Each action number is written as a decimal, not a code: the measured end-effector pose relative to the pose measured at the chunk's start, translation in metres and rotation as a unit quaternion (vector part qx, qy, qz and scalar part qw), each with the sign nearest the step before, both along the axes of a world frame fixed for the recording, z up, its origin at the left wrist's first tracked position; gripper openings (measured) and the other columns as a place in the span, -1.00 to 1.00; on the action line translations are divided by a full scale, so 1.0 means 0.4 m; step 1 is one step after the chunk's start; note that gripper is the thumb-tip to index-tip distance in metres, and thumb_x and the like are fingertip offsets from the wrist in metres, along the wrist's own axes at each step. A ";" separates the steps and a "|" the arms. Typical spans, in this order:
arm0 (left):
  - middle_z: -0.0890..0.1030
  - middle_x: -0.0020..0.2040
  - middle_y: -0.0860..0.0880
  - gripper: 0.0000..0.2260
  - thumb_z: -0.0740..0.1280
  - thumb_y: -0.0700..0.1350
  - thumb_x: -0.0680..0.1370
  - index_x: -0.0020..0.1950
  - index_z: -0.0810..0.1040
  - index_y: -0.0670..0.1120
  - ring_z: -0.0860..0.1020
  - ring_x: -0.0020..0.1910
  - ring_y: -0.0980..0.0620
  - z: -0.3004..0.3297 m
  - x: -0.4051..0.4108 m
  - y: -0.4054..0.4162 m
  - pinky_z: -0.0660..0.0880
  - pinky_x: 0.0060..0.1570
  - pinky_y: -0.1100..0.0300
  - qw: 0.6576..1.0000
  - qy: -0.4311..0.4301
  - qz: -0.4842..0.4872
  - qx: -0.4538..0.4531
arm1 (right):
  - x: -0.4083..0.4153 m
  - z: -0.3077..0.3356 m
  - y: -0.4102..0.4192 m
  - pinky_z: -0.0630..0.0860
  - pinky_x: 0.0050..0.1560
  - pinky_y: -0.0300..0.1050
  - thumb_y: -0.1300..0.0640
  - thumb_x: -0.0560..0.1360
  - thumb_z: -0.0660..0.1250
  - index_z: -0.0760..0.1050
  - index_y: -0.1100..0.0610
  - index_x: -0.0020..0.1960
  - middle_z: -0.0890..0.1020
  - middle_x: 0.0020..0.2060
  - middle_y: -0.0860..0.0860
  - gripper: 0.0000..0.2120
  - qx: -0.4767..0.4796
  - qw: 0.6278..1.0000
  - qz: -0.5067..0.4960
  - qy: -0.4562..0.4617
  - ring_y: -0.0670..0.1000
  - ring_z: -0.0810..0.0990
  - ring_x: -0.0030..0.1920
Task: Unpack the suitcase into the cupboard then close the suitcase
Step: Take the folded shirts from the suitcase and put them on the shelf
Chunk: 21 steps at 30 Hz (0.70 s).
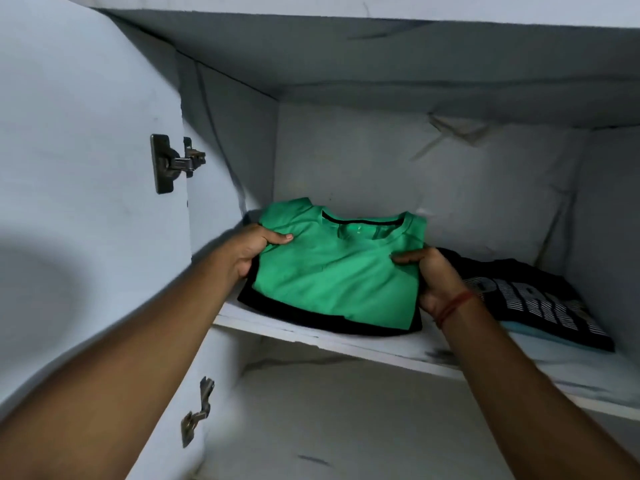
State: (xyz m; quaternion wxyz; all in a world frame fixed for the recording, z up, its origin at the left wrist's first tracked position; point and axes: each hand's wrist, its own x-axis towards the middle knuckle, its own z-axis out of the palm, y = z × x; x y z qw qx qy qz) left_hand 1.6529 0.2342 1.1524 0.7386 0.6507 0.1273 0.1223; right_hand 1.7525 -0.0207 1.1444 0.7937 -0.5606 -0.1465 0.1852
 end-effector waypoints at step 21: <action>0.49 0.36 -0.09 -0.47 0.14 0.18 0.51 0.39 0.42 -0.08 0.38 0.37 -0.11 -0.196 -0.069 -0.084 0.34 0.35 -0.01 0.747 -0.052 0.190 0.635 | 0.048 -0.104 0.061 0.02 0.52 0.15 -0.64 0.23 0.02 -0.02 -0.37 0.48 0.05 0.56 -0.05 -0.12 -0.530 0.700 0.080 -0.472 0.04 -0.04 0.56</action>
